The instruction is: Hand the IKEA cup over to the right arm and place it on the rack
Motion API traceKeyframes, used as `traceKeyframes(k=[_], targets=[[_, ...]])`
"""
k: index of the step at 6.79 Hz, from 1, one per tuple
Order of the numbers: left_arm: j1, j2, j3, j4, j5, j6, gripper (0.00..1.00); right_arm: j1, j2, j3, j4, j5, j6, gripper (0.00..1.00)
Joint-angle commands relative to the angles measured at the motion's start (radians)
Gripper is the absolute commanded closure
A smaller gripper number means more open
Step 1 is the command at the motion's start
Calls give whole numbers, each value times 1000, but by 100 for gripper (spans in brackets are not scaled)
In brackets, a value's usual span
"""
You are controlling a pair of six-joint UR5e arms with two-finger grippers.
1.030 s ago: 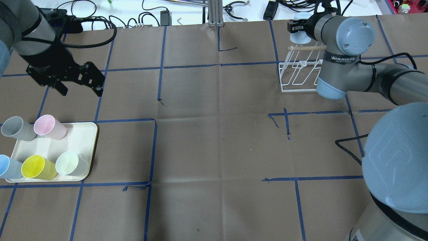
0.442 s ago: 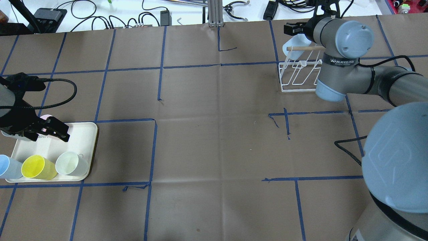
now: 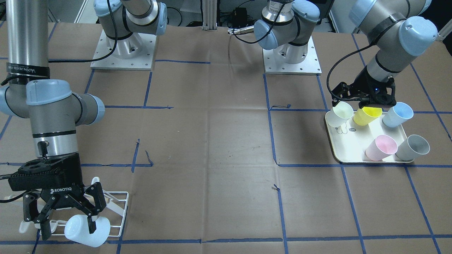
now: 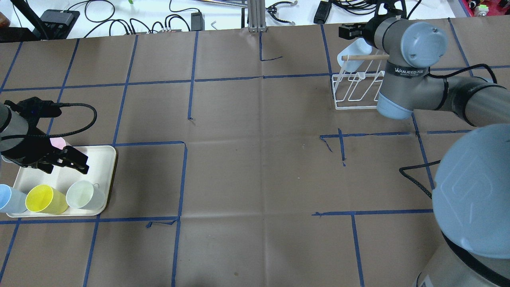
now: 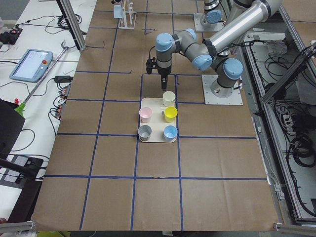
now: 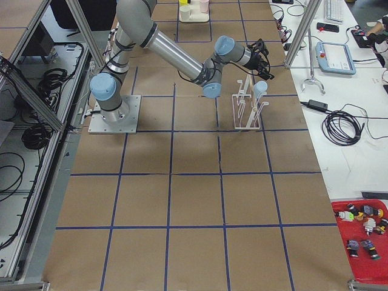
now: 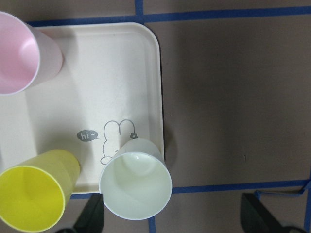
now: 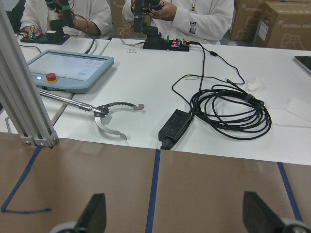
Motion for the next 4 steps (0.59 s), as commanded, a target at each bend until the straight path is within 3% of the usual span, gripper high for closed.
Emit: traceKeyframes(k=[1, 4], targets=[[6, -37, -102, 119, 3, 6, 1, 69, -22, -47, 0, 9, 4, 1], [26, -57, -144, 138, 58, 9, 2, 178, -86, -49, 12, 1, 183, 0]])
